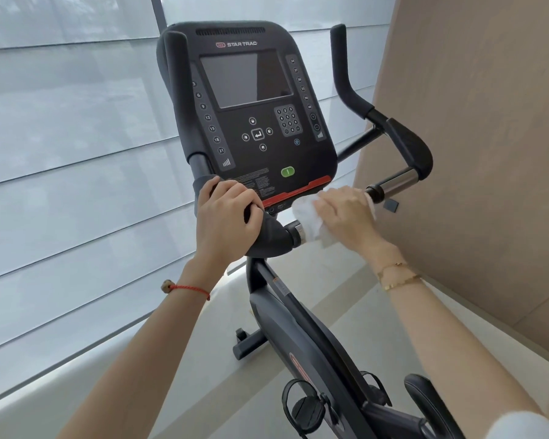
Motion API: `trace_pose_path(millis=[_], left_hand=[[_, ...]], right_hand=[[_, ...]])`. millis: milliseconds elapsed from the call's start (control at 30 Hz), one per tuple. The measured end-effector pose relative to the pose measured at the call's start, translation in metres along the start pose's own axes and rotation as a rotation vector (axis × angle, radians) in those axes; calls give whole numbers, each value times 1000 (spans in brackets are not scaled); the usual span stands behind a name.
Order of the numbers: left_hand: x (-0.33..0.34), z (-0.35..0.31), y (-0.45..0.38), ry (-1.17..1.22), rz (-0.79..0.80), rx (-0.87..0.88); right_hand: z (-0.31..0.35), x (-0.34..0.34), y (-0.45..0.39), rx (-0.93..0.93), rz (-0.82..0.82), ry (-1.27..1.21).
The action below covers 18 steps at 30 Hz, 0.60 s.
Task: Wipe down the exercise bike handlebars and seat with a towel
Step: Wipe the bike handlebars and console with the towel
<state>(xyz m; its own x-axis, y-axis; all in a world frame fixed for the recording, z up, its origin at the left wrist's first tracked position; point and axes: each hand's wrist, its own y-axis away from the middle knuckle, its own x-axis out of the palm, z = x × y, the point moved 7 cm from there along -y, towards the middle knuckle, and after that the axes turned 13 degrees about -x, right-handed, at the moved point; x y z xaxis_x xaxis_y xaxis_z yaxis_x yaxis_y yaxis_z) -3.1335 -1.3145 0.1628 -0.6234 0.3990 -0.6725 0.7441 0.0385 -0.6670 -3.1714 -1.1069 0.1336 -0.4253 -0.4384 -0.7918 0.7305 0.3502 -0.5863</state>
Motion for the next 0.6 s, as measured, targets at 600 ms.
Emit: trace_pose_path(millis=[600], left_hand=[[-1, -1, 0, 14, 9, -18]], right_hand=[[-23, -3, 6, 46, -45, -99]])
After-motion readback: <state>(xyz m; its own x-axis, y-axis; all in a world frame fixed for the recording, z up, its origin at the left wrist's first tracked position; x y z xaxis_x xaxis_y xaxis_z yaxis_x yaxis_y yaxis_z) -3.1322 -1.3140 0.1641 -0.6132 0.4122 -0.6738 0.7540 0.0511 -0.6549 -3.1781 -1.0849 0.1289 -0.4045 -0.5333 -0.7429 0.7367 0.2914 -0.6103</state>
